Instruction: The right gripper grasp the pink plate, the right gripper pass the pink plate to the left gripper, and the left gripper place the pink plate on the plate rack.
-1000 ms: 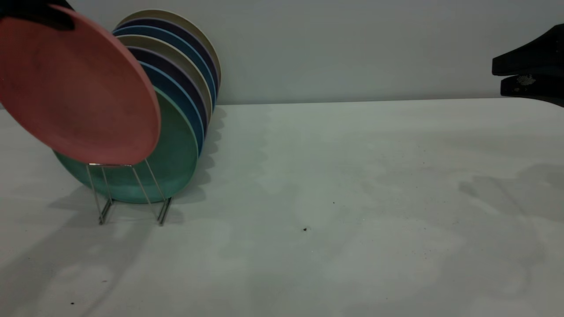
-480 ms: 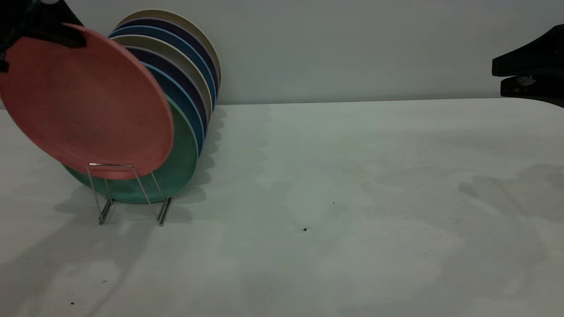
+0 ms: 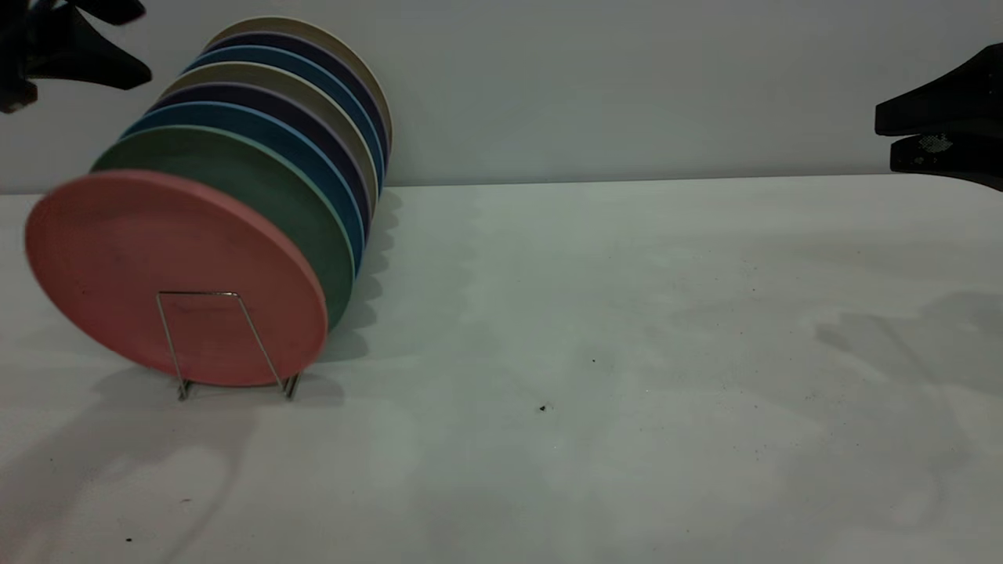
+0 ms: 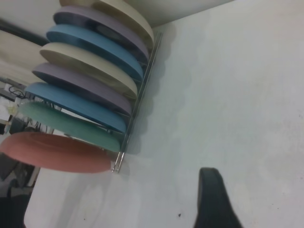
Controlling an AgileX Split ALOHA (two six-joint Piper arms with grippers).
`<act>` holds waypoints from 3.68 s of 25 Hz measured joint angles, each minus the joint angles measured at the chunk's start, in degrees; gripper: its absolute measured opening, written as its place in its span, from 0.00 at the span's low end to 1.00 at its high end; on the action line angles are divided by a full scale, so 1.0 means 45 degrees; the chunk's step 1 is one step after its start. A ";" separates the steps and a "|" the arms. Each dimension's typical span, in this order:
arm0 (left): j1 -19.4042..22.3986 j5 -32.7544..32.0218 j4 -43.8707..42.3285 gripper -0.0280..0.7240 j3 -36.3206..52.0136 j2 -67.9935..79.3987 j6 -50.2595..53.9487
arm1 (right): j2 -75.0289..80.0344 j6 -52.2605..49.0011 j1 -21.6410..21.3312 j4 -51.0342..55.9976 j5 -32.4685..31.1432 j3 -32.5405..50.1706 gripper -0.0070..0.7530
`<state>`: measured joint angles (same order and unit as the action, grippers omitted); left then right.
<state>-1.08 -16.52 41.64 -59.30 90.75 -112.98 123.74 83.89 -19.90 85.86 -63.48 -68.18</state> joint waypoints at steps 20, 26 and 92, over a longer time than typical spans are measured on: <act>0.0000 -0.0183 0.5263 0.73 0.0002 -0.5223 0.5680 | -0.7615 -0.3295 0.1263 -0.3677 -0.0885 0.0025 0.60; 0.0000 -0.3544 0.3237 0.73 0.0002 -0.6008 1.1498 | -1.3019 -0.6764 0.1274 -0.7736 -0.1296 0.0160 0.60; 0.0000 -1.0824 -0.8644 0.73 0.6984 -2.0415 2.3365 | -2.7711 -1.8297 0.5588 -1.9237 -0.0408 0.9134 0.56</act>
<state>-1.08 -65.23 2.74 -27.87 -1.12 -7.84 -0.96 1.55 5.25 -0.71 -65.31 -27.08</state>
